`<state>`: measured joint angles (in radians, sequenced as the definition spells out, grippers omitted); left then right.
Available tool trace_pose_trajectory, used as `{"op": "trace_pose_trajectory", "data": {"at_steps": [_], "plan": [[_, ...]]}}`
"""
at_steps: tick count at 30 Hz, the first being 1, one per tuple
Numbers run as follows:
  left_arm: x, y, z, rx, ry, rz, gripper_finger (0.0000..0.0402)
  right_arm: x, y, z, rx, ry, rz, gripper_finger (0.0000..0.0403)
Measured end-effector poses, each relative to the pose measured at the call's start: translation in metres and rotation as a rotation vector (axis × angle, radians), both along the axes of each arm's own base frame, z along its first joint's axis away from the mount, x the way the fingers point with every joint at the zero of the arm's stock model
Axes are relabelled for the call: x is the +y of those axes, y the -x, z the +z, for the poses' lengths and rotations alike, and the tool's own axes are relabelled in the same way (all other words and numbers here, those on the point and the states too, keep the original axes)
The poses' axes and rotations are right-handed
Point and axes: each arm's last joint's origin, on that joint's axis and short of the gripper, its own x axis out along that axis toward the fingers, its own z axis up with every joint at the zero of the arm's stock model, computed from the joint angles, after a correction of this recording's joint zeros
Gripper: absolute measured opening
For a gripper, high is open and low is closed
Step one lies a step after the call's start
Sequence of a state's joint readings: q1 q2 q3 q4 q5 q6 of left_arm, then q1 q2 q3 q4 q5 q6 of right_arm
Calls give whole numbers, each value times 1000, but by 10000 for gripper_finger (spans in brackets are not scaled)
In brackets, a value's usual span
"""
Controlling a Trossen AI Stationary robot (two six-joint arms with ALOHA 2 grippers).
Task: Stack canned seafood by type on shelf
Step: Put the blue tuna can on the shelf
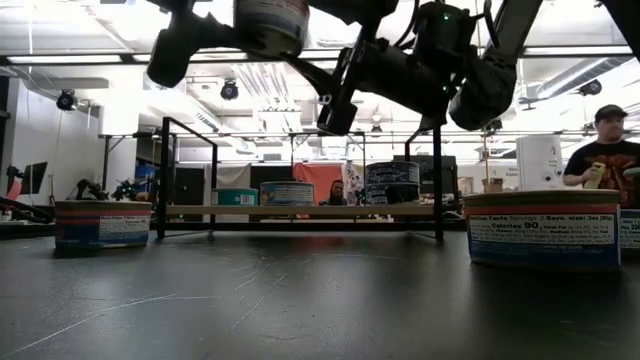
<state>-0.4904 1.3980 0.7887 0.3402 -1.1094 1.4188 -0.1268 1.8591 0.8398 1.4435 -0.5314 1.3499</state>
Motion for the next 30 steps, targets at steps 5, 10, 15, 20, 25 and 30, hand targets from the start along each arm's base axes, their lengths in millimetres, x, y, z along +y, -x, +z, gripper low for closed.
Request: {"op": "trace_pose_trajectory", "data": {"at_steps": [5,10,15,20,25,30], "plan": [[3,4,7,-72,58,57,169,0,0,0,-5,5,4,297],[9,16,15,-142,122,62,169,1,1,0,-21,57,32,285],[22,39,13,-197,206,13,169,4,1,0,-46,123,68,272],[37,61,-8,-226,268,41,169,7,2,2,-74,177,100,260],[43,73,-42,-245,378,61,169,9,6,13,-138,251,130,248],[43,73,-64,-279,487,99,169,10,12,32,-209,324,143,238]]}}
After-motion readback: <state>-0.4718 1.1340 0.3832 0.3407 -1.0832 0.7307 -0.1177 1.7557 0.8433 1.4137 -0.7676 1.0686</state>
